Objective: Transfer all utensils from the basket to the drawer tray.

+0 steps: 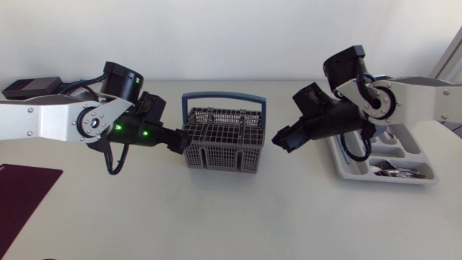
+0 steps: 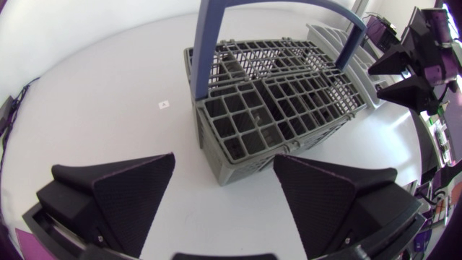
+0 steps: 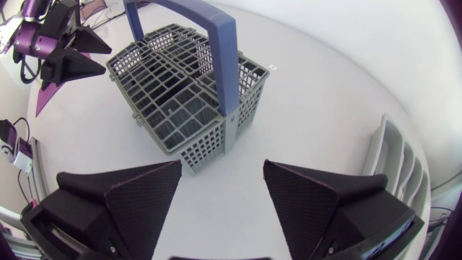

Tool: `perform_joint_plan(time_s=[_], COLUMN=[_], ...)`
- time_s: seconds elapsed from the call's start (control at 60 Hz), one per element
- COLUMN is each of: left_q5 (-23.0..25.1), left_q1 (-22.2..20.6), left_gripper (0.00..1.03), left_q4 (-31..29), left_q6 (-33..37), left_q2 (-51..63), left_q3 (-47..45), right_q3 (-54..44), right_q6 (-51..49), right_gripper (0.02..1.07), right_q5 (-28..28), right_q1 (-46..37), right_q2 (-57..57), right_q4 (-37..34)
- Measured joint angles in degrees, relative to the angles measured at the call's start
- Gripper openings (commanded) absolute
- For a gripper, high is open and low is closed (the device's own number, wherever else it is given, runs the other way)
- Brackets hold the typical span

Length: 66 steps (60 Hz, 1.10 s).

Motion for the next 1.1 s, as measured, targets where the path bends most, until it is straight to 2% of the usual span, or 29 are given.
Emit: perform_joint_plan(time_s=[0.233,0.35,0.717,0.917,1.1], left_q5=[0.52,2.89,6.05,5.99,5.84], left_q1=[0.0,-0.11,-2.75,-0.98,0.17], left_gripper=[0.95,0.95,0.95,0.95,0.95], left_q4=[-1.03,-2.27,-3.56,-3.02,-2.82], left_q6=[0.0,0.48,4.74,5.4,6.45], left_q2=[-1.77,-3.17,-9.62,-9.79,-9.94], left_q3=[-0.02,-0.2,-3.15,-3.78,-5.22], right_q3=[-0.52,-1.16,-3.08,-3.19,-3.17], right_q6=[-0.02,-0.22,-0.68,-1.07,-1.07], right_gripper=[0.85,0.85,0.88,0.88,0.88], right_q5=[0.0,-0.04,0.0,0.11,0.55], right_q1=[1.99,3.37,6.36,6.4,6.34], right_q2=[-1.46,-2.4,-5.42,-4.59,0.92], right_q4=[-1.05,-1.44,-1.6,-0.66,2.08])
